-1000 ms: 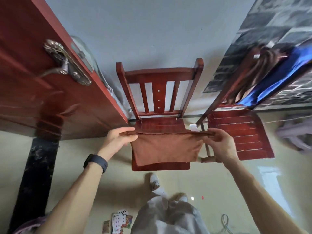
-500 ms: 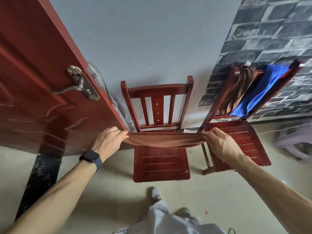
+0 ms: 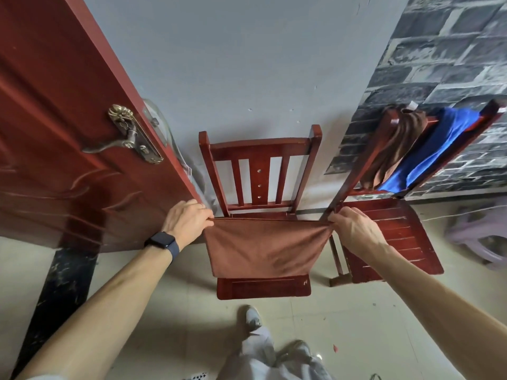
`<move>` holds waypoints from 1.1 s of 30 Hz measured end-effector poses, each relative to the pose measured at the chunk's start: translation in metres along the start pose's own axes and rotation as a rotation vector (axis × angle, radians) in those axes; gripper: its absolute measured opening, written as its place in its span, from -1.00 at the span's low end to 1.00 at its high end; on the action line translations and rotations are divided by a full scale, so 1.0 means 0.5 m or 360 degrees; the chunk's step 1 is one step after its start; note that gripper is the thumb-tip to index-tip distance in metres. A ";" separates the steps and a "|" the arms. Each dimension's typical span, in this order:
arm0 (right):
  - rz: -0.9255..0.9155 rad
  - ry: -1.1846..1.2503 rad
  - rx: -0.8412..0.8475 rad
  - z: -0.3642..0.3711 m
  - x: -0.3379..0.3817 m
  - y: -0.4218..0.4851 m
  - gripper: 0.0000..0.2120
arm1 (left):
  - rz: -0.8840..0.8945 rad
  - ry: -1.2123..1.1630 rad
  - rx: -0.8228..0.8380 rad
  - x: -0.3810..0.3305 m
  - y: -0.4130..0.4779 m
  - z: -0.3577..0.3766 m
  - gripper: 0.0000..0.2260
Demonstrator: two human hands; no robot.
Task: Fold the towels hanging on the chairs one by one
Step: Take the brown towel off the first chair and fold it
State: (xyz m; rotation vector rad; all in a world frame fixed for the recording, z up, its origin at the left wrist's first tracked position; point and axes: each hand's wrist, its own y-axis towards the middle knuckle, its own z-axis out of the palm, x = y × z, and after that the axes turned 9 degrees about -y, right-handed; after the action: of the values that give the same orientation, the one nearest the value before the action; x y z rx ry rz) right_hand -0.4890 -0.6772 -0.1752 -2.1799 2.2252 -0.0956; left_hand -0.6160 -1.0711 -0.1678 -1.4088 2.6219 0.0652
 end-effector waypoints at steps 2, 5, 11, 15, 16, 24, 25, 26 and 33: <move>0.0102 -0.0003 -0.0040 0.022 0.003 0.037 -0.90 | -0.0091 0.0030 -0.0016 0.013 0.021 0.030 -0.85; 0.0201 -0.0004 -0.0087 0.057 0.000 0.079 -0.90 | -0.0134 0.0071 -0.0068 0.028 0.047 0.068 -0.90; 0.0239 0.0059 -0.0171 0.140 0.004 0.073 -0.87 | -0.0116 -0.0016 -0.0113 0.044 0.023 0.164 -0.90; 0.0260 0.0147 -0.0091 0.242 0.023 0.008 -0.93 | -0.0145 -0.0149 -0.0091 0.033 -0.044 0.259 -0.89; 0.0275 0.0159 -0.0045 0.276 0.028 -0.015 -0.91 | -0.0152 -0.0160 -0.0036 0.028 -0.066 0.288 -0.88; 0.0406 0.0243 0.0502 0.530 0.069 -0.198 -0.87 | -0.0342 -0.0249 0.0549 -0.011 -0.230 0.500 -0.78; 0.0416 0.0274 0.0560 0.542 0.073 -0.209 -0.86 | -0.0388 -0.0282 0.0600 -0.013 -0.243 0.515 -0.78; 0.0447 0.0321 0.0591 0.551 0.076 -0.212 -0.86 | -0.0447 -0.0337 0.0625 -0.013 -0.251 0.528 -0.81; 0.1175 0.1116 0.0710 0.596 0.064 -0.101 -0.94 | -0.1406 -0.1588 0.0493 0.042 -0.154 0.585 -0.91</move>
State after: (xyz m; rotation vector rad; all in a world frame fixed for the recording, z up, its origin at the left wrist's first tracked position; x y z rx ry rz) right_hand -0.4210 -0.7182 -0.4686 -1.0880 2.7901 -1.3323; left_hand -0.5271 -1.0970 -0.4566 -1.6651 1.0747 0.1784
